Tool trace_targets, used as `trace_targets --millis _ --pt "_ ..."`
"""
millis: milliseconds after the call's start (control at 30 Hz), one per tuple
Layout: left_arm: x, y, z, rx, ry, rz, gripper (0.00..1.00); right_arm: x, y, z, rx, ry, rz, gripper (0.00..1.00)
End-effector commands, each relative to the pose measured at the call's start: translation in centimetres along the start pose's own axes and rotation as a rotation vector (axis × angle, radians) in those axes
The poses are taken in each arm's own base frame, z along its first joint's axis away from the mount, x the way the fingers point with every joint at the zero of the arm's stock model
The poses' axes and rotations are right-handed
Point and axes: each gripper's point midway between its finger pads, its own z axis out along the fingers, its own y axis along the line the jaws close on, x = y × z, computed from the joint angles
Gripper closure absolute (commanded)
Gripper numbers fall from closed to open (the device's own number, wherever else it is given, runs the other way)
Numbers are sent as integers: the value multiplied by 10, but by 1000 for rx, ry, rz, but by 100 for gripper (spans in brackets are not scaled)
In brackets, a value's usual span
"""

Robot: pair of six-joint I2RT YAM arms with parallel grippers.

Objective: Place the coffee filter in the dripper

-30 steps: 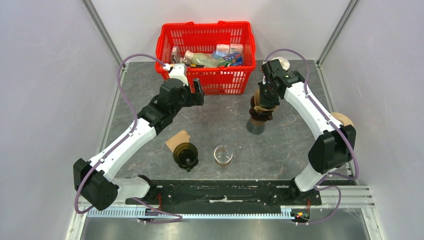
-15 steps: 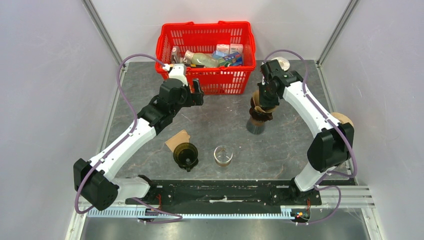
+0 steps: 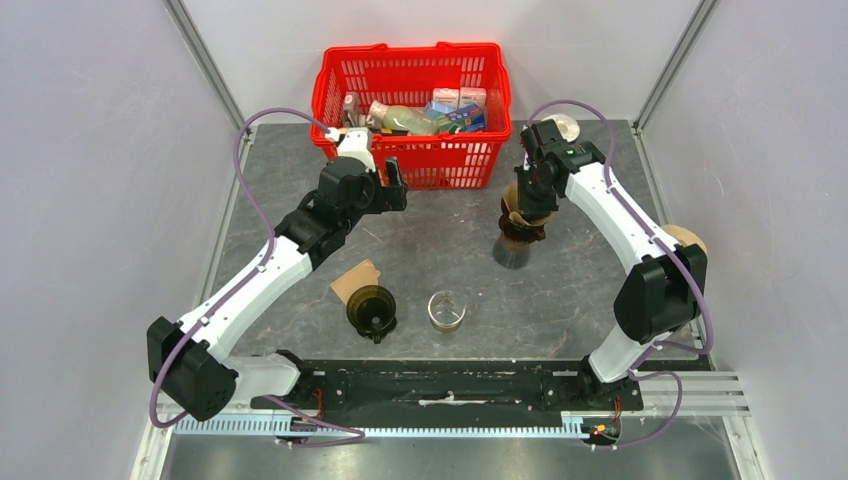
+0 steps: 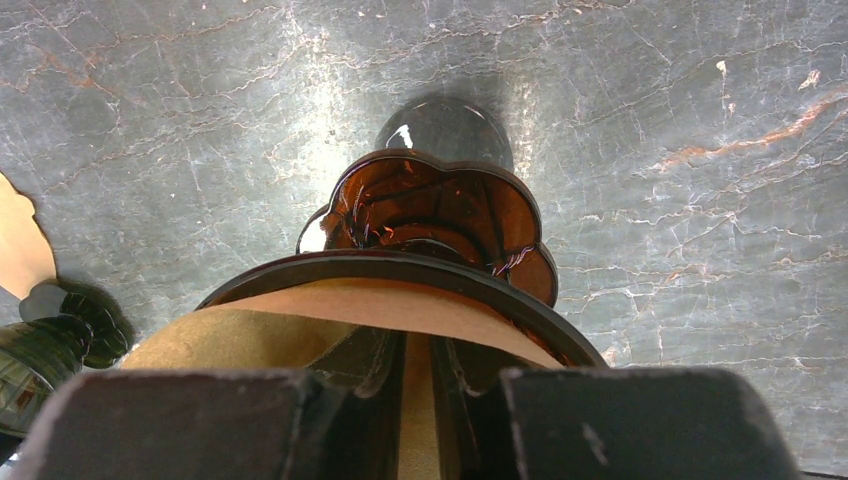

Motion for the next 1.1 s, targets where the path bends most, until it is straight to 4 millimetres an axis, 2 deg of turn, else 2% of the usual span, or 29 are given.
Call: trace_targets --millis 0,367,767,833,1067 --pt "-8 -1 1 1 -32 -40 6 0 2 5 -6 5 -12 79" --pt "-8 -1 1 1 -32 -40 5 1 3 4 -11 3 -7 68" --pt "-8 -1 1 0 -33 -41 5 1 3 2 -15 1 -4 64" --pt "-9 -1 0 1 -35 -43 5 2 3 3 -16 3 -4 65" --pt "-10 -2 -1 3 -37 -42 5 1 4 1 -20 -1 -4 78"
